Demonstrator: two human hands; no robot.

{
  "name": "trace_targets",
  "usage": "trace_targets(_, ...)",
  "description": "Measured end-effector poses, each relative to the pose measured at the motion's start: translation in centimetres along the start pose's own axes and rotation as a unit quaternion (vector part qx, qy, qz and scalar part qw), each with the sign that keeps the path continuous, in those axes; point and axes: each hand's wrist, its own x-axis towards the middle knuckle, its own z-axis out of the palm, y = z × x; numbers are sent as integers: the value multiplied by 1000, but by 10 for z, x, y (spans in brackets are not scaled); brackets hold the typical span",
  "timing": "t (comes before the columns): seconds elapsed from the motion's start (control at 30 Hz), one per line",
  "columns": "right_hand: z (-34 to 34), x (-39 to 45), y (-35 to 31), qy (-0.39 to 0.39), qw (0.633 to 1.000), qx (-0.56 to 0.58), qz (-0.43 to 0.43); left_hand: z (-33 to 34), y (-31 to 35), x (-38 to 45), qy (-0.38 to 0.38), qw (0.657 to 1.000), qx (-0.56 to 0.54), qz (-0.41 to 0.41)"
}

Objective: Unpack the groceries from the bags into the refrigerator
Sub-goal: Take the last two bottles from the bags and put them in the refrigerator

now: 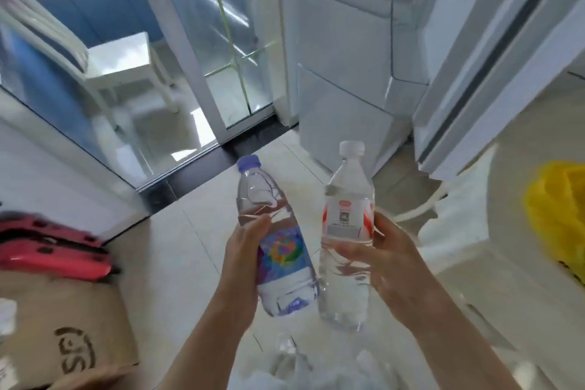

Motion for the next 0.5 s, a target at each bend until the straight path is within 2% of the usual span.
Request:
trace_targets(0.2,62,48,-3,-11,999,-33,29,-61,36,35,39,999,-3,6)
trace_targets(0.5,80,145,-32,-9,998,-39,46,-81,77,130,71,997,-5,4)
